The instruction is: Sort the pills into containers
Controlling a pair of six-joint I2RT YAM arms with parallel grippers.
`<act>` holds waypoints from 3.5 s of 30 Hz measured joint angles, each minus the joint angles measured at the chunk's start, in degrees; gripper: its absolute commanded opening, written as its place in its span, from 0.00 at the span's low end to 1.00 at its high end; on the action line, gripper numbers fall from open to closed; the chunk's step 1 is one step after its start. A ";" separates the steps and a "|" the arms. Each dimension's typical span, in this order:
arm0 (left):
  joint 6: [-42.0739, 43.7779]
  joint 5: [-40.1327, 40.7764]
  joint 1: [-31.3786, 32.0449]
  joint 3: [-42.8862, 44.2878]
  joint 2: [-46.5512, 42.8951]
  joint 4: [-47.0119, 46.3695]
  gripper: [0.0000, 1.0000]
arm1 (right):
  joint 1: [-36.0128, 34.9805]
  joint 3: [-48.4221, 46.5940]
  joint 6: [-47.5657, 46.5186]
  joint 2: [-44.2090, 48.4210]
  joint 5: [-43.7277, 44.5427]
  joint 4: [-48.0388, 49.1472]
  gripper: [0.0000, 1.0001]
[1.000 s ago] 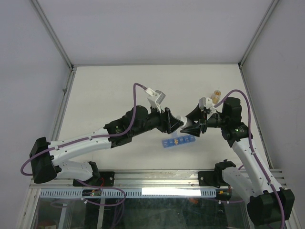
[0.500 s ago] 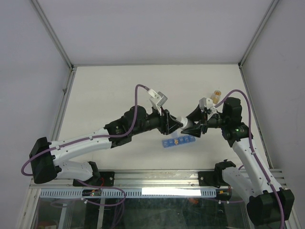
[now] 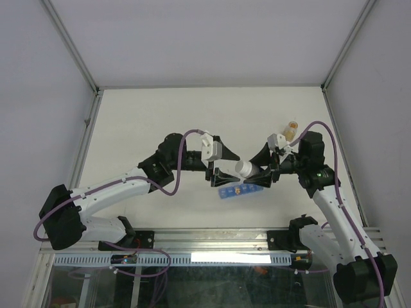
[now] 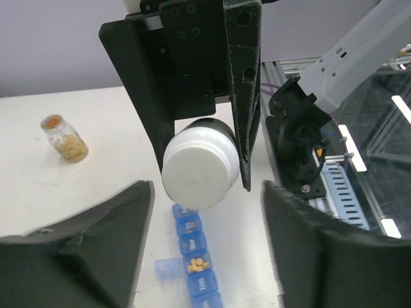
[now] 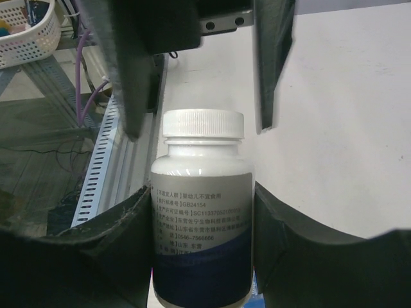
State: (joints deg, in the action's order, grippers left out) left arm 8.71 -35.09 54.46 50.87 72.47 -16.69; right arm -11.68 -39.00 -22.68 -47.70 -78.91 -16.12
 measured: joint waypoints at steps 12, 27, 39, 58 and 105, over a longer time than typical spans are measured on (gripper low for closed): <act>-16.00 1.05 -2.05 -6.47 -5.42 -9.92 0.99 | 0.46 -0.22 -0.39 -0.15 2.16 0.46 0.00; -36.83 33.86 10.38 2.64 -5.07 7.32 0.74 | 0.46 -0.26 -0.81 -0.59 2.51 0.44 0.00; -36.72 40.74 10.47 6.14 -1.20 14.19 0.64 | 0.46 -0.28 -0.83 -0.63 3.04 0.39 0.00; -26.29 31.30 9.51 7.56 0.52 13.68 0.14 | 0.59 -0.31 -0.98 -0.48 1.95 0.02 0.00; -35.50 33.64 8.61 3.45 -5.09 10.73 0.73 | 0.61 -0.31 -1.46 -0.15 1.75 -0.35 0.00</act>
State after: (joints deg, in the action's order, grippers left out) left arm -26.79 -1.45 63.07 54.33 67.37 -5.96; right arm -11.07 -39.31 -24.14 -47.86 -77.17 -16.47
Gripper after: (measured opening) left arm 0.744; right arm 0.542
